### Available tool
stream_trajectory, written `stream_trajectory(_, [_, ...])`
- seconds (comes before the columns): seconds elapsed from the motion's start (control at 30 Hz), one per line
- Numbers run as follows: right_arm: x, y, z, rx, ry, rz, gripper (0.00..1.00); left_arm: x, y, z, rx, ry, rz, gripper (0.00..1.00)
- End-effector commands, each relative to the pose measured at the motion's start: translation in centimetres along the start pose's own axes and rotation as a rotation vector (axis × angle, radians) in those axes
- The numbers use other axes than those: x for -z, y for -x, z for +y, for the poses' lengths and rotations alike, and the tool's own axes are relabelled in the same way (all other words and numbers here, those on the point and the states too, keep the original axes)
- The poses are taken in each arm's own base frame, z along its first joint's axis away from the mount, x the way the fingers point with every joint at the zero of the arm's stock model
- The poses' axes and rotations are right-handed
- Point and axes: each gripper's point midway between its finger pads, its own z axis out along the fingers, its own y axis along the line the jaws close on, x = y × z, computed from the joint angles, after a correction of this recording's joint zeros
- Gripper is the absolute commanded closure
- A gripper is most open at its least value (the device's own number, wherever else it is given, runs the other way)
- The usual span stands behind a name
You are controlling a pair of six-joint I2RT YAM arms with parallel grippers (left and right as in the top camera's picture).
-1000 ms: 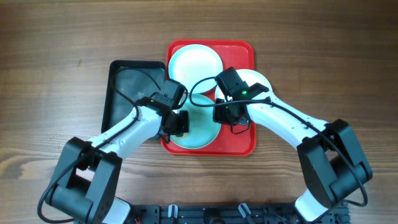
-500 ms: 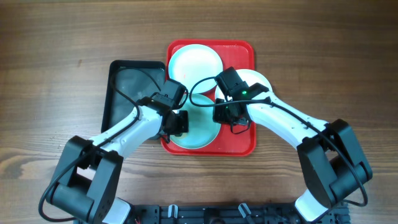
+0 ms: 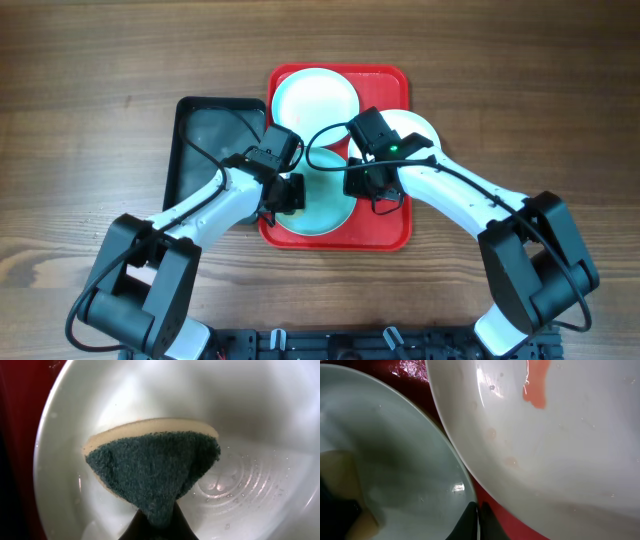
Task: Clean dirty plates on tray and stack at the side
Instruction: 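Scrub the pale green plate surface with the sponge in the left gripper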
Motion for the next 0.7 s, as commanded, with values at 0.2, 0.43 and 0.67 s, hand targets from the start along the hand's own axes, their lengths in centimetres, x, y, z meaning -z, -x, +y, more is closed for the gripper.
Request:
stream_trajectory(0.2, [0.88,0.36,0.41,-0.011,0.017,-0.022,0.96,-2.11,-1.23,1.14,0.015,0.049,0.052,0.96])
stream_trajectory(0.43, [0.86,0.26,0.33,-0.011,0.014,-0.018,0.96,-2.47,-1.95,0.68,0.020,0.019,0.090,0.96])
stream_trajectory(0.67, [0.86,0.22,0.30,-0.012,0.013,-0.016,0.96,-2.50,-1.66,1.14,0.019,0.044,0.076,0.94])
